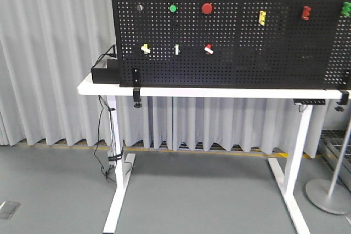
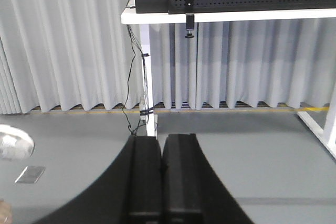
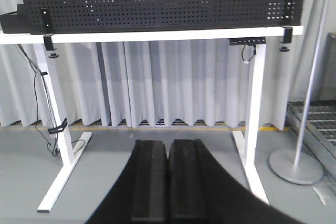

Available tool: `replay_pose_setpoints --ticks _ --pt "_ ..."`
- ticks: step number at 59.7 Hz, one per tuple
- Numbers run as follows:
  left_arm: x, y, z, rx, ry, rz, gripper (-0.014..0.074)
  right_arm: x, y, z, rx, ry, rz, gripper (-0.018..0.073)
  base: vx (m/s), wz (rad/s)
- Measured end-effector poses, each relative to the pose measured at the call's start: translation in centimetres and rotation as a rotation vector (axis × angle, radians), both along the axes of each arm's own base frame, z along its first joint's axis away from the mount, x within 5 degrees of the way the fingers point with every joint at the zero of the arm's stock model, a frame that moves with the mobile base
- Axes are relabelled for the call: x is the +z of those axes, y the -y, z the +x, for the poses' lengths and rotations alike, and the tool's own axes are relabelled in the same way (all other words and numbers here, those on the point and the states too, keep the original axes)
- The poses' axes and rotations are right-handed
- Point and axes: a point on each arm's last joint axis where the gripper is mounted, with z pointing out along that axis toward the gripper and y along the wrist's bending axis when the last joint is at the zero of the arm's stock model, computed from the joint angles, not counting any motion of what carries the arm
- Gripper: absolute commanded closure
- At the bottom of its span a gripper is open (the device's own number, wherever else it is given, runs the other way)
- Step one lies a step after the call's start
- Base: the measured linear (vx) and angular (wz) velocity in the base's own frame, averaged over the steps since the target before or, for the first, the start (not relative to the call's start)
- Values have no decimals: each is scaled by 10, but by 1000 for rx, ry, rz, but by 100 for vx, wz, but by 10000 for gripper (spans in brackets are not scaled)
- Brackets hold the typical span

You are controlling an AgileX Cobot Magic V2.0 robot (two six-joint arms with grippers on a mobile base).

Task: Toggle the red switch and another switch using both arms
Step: 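Drive the base forward up to the black pegboard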

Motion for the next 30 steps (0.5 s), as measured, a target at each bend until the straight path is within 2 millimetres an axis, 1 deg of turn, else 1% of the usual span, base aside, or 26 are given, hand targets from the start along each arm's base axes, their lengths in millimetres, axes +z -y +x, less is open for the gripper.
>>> replay_pose_setpoints --ticks 16,30 --pt "0 0 0 0 0 0 594 0 0 0 0 0 0 566 41 4" --pt "0 0 0 0 0 0 594 0 0 0 0 0 0 566 45 -5"
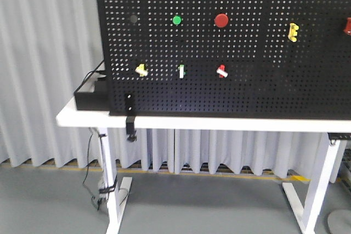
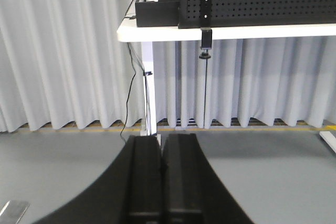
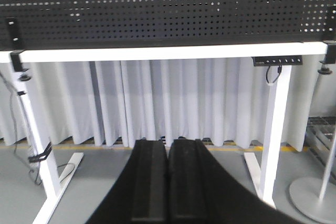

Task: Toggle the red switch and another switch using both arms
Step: 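Drive the base forward up to the black pegboard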

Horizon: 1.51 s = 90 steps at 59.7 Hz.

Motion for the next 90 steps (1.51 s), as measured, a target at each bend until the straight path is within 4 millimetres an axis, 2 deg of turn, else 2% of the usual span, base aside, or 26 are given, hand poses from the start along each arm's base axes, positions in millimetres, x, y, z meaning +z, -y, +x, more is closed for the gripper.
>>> replay_pose_setpoints --ticks 48,90 --pt "0 0 0 0 0 0 594 0 0 0 0 0 0 566 40 -4" --pt "0 0 0 0 0 0 594 0 0 0 0 0 0 566 17 1"
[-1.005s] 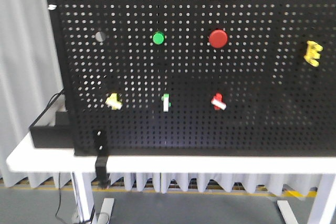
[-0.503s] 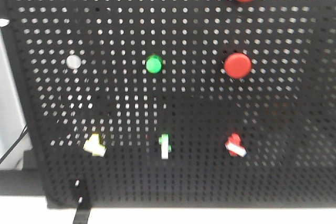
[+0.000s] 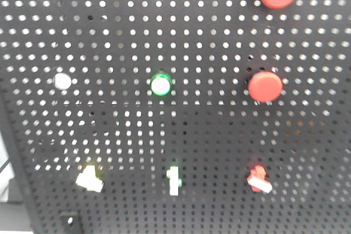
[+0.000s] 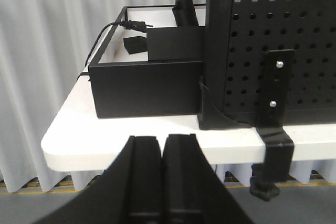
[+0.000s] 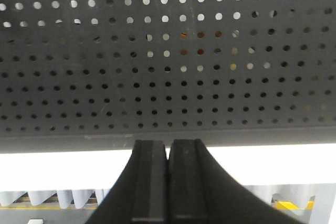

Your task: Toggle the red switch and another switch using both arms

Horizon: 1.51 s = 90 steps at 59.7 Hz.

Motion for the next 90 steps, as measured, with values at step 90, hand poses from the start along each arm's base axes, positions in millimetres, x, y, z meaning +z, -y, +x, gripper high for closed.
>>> replay_pose_setpoints --ticks 90 --pt "94 0 -19 -5 423 -42 594 83 -1 -15 12 450 -5 566 1 0"
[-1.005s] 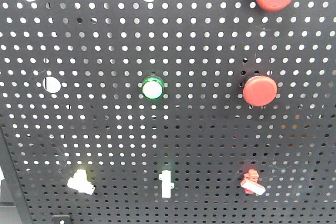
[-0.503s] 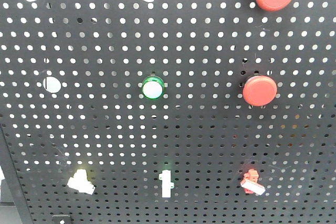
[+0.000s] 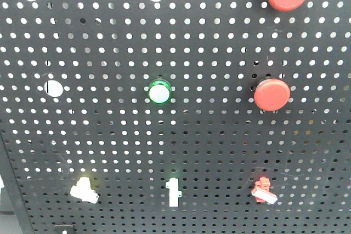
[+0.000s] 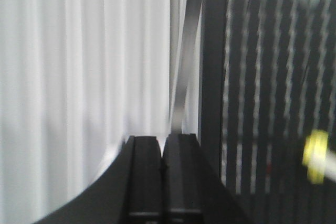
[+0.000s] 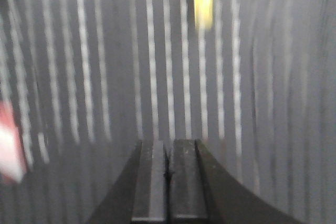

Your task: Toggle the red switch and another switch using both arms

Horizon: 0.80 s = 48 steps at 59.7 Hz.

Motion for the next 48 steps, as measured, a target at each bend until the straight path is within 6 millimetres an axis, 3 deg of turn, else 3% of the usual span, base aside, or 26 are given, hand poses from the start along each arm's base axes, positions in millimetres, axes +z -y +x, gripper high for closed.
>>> replay_pose_setpoints --ticks 6,13,28,37,48 --pt "35 0 -6 13 32 32 594 38 0 -4 -8 16 -16 566 0 0" --pt "61 0 2 18 7 45 594 53 0 10 -14 -70 -27 566 0 0" --pt "46 1 45 17 -225 61 594 44 1 42 -12 -231 -25 566 0 0" --pt "36 2 67 18 -326 110 594 42 0 49 -9 -248 -25 566 0 0" --pt "33 15 82 -83 -333 138 594 42 0 50 -9 -252 -24 566 0 0"
